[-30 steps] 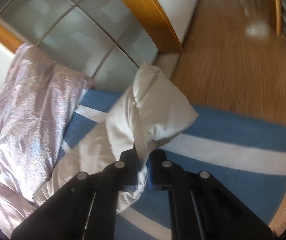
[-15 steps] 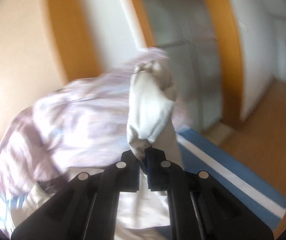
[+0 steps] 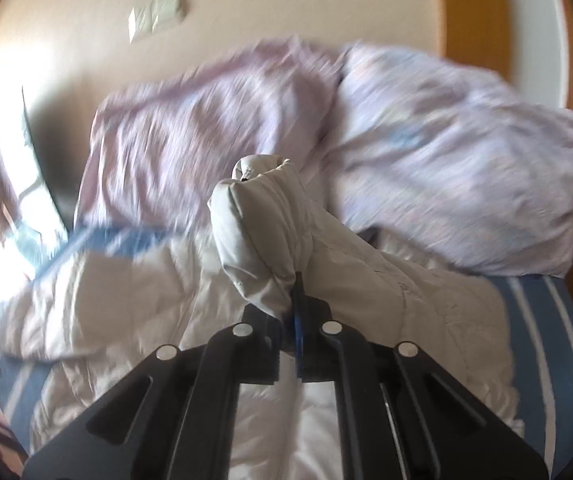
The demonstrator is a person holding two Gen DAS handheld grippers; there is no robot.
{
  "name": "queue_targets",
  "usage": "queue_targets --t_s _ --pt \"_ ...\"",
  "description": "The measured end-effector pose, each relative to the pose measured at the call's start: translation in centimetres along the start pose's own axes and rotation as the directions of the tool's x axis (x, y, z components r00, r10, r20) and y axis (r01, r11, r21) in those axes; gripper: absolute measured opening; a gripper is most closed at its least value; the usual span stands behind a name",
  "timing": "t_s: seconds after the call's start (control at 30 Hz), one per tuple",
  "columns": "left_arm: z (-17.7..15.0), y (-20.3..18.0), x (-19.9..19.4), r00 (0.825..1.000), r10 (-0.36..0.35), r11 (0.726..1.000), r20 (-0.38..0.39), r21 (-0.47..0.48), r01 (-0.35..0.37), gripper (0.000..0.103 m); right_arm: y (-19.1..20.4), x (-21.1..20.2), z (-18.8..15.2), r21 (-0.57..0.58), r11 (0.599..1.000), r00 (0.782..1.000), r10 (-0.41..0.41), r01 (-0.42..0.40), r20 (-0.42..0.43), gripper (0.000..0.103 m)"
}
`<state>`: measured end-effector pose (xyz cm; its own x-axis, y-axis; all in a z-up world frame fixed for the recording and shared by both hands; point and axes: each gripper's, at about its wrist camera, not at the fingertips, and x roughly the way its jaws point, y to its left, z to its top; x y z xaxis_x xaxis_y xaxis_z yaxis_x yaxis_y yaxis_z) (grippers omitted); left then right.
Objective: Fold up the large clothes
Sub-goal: 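Lift the sleeve and lay it across the jacket back, open right gripper, then grasp the other sleeve cuff with the left gripper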
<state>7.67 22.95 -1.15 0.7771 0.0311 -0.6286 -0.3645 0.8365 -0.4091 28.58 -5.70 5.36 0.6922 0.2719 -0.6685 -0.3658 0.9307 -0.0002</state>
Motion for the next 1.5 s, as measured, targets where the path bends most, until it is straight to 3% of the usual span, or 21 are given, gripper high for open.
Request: queue_targets --t_s 0.13,0.2,0.27,0.33,0.37,0.43,0.47,0.6,0.67,0.73,0.8,0.9,1.0,1.23,1.43,1.5 --pt "0.4 1.8 -0.9 0.998 0.046 0.999 0.047 -0.032 -0.044 0.102 2.7 4.3 -3.3 -0.079 0.997 0.983 0.008 -0.023 -0.184 0.014" --pt "0.6 2.7 -1.1 0.996 0.063 0.997 0.062 -0.053 -0.060 0.102 3.4 4.7 -4.4 -0.122 0.992 0.971 0.004 -0.034 -0.240 0.018" --pt "0.9 3.8 -1.0 0.995 0.076 0.993 0.057 -0.089 -0.071 0.102 3.4 4.9 -5.0 -0.136 0.989 0.964 0.022 -0.060 -0.266 0.029" --pt "1.1 5.2 -0.7 0.997 0.068 0.989 0.046 -0.137 -0.061 0.102 3.3 4.1 -5.2 -0.086 0.981 0.949 0.141 -0.171 -0.281 0.075" --pt "1.2 5.8 -0.6 0.997 0.068 0.986 0.041 -0.158 -0.061 0.102 3.2 3.4 -4.9 -0.068 0.975 0.945 0.186 -0.212 -0.270 0.079" --pt "1.2 6.7 -0.4 0.997 0.066 0.980 0.038 -0.190 -0.058 0.102 3.6 1.9 -4.3 -0.066 0.968 0.949 0.221 -0.241 -0.223 0.077" --pt "1.2 7.1 -0.4 0.997 0.065 0.978 0.042 -0.202 -0.056 0.102 3.6 1.1 -3.7 -0.069 0.973 0.964 0.208 -0.222 -0.163 0.075" --pt "1.3 8.3 -0.7 0.996 0.061 0.969 0.061 -0.244 -0.044 0.102 3.1 2.6 -2.5 -0.064 0.998 0.993 0.019 -0.026 -0.121 0.058" --pt "1.3 9.0 -0.7 0.997 0.056 0.961 0.060 -0.275 -0.037 0.102 2.9 5.4 -2.8 -0.066 0.996 0.980 -0.077 0.065 -0.184 0.052" --pt "1.3 10.0 -0.5 0.998 0.050 0.946 0.047 -0.321 -0.032 0.102 4.0 8.6 -4.4 -0.175 0.979 0.946 -0.153 0.106 -0.285 0.051" --pt "1.2 11.1 -0.2 0.999 0.038 0.928 0.031 -0.373 -0.023 0.102 4.7 8.5 -5.1 -0.217 0.966 0.949 -0.191 0.138 -0.249 0.051" --pt "1.1 13.1 0.2 0.999 0.026 0.887 0.019 -0.462 -0.014 0.100 3.7 6.6 -4.4 -0.120 0.990 0.962 -0.097 0.068 -0.256 0.049" --pt "1.2 15.0 0.5 0.999 0.022 0.842 0.028 -0.540 -0.003 0.093 2.1 4.6 -3.7 -0.014 1.000 0.971 0.000 -0.004 -0.240 0.062" --pt "1.5 18.3 2.5 0.999 0.030 0.744 0.018 -0.668 -0.010 0.084 -0.1 0.7 -3.3 0.036 0.998 0.978 0.059 -0.053 -0.198 0.064" --pt "1.2 20.5 3.3 0.998 0.027 0.663 0.059 -0.749 0.026 0.067 -2.9 -1.6 -3.4 0.109 0.992 0.983 0.082 -0.064 -0.162 0.067" --pt "1.1 21.2 3.3 0.996 0.038 0.638 0.081 -0.769 0.038 0.057 -3.6 -2.0 -3.5 0.123 0.990 0.984 0.085 -0.066 -0.159 0.067"
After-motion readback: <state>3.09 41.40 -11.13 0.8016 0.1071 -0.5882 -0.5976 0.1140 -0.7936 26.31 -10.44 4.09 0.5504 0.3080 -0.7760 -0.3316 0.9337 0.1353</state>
